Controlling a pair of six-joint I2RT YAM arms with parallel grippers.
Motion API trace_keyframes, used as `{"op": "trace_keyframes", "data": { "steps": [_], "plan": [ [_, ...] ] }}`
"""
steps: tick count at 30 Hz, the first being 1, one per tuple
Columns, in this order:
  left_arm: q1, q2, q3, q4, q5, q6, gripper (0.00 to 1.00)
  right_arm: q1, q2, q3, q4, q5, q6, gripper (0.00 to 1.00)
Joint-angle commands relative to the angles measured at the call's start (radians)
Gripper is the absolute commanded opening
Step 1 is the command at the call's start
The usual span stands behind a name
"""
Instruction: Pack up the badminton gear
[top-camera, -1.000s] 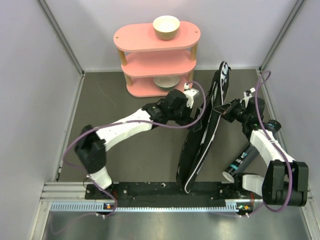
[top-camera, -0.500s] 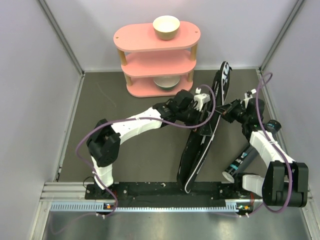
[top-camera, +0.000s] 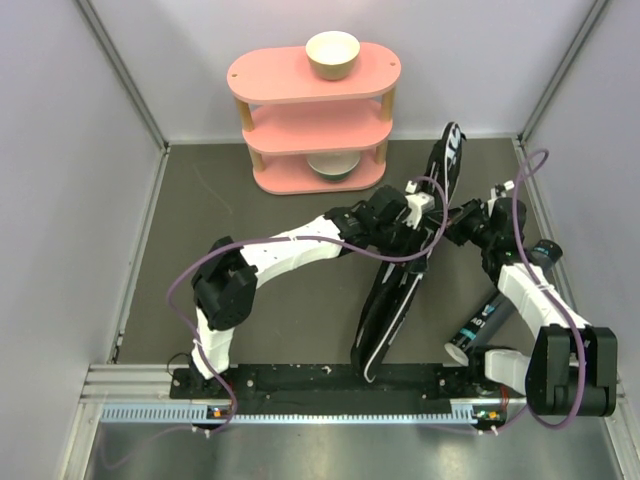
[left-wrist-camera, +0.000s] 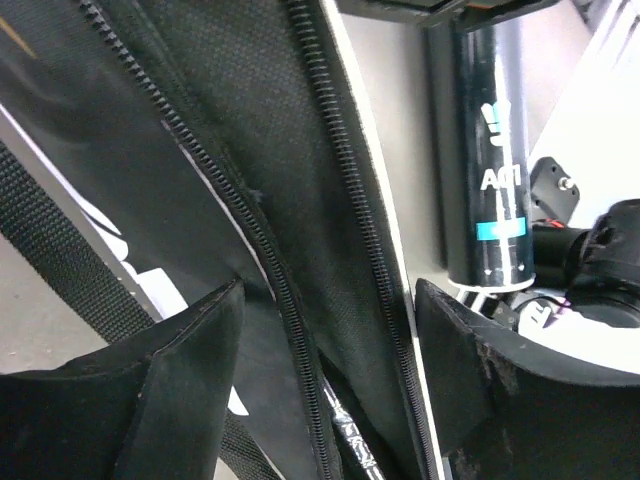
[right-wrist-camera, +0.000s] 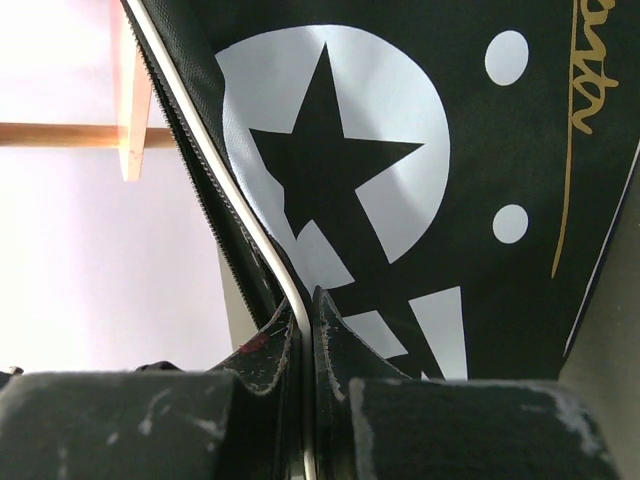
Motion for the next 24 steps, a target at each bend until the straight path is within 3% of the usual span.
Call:
{"op": "trace_keyframes", "data": {
  "steps": [1,2,3,5,7,8,13,17,24],
  "plan": [
    [-0.001,-0.006,0.034,-0.029,-0.127,0.048,0.65,0.014,-0.045,0.007,0.049,0.002,0.007,0.00],
    [-0.001,0.000,0.035,-0.033,-0.128,0.054,0.57,0.014,-0.044,0.011,0.041,-0.001,-0.002,0.03],
    [-0.001,0.002,0.041,-0.038,-0.130,0.057,0.39,0.014,-0.044,0.016,0.032,-0.004,-0.028,0.05],
    [0.000,0.006,0.044,-0.041,-0.127,0.065,0.29,0.014,-0.045,0.040,-0.024,0.002,-0.073,0.12],
    [-0.001,0.003,0.046,-0.047,-0.130,0.069,0.05,0.014,-0.032,0.071,-0.081,0.008,-0.154,0.18],
    [-0.001,-0.007,0.045,-0.050,-0.142,0.075,0.00,0.014,-0.019,0.121,-0.150,0.005,-0.223,0.21],
    [-0.001,-0.072,0.020,-0.078,-0.188,0.118,0.00,0.014,0.001,0.268,-0.310,0.053,-0.378,0.36],
    [-0.001,-0.138,-0.006,-0.116,-0.213,0.164,0.00,0.014,0.039,0.384,-0.414,0.079,-0.476,0.56],
    [-0.009,-0.201,-0.058,-0.139,-0.213,0.164,0.00,0.064,0.198,0.546,-0.494,0.067,-0.505,0.74]
  ]
}}
